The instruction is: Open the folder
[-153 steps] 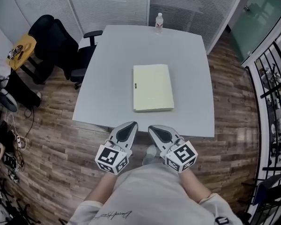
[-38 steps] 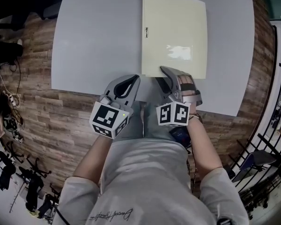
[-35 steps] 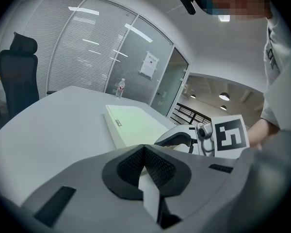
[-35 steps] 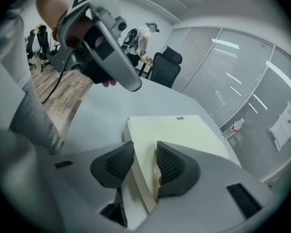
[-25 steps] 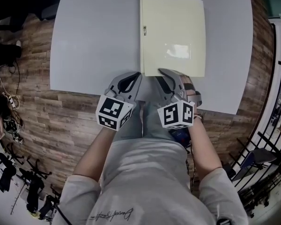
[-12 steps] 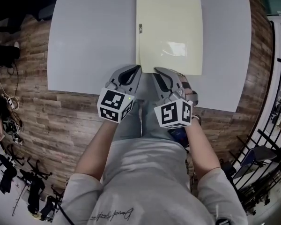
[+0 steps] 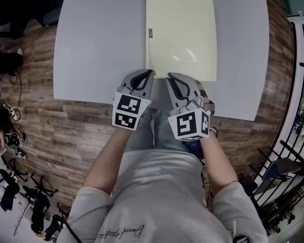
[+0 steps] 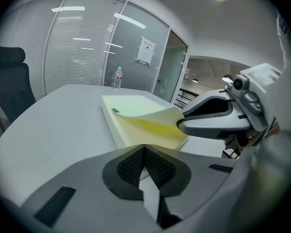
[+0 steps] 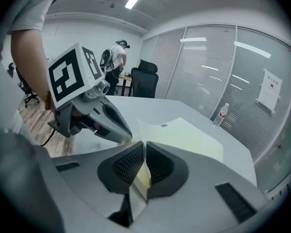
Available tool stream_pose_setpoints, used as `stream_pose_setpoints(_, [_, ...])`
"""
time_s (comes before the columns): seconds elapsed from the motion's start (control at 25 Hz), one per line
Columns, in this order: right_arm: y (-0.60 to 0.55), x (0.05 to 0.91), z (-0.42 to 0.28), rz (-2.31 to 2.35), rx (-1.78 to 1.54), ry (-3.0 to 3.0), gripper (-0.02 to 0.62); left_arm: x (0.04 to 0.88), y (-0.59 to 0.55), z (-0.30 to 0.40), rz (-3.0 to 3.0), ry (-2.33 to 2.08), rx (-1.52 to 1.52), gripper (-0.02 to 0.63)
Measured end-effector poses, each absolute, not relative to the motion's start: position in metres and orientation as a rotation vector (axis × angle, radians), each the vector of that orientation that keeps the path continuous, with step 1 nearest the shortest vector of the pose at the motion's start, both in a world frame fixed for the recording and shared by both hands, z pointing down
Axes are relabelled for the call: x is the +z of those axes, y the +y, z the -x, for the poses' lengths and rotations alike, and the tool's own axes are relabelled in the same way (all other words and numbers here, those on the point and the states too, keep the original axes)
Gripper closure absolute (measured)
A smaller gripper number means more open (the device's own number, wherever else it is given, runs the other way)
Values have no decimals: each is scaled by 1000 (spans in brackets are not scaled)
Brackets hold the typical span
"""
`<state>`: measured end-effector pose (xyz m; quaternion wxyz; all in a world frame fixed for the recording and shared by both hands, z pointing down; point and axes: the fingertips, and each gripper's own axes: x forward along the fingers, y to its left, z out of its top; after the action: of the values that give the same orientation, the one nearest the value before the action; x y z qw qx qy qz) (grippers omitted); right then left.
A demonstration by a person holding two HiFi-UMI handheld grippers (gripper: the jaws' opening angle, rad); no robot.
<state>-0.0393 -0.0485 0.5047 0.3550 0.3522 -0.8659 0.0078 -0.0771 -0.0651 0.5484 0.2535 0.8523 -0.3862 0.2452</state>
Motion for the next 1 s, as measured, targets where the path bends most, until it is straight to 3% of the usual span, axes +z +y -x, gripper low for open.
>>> stream_pose_setpoints(1.0, [-52, 410, -49, -1314, 13, -2224, 569, 557, -69, 85, -2302, -1002, 723, 598])
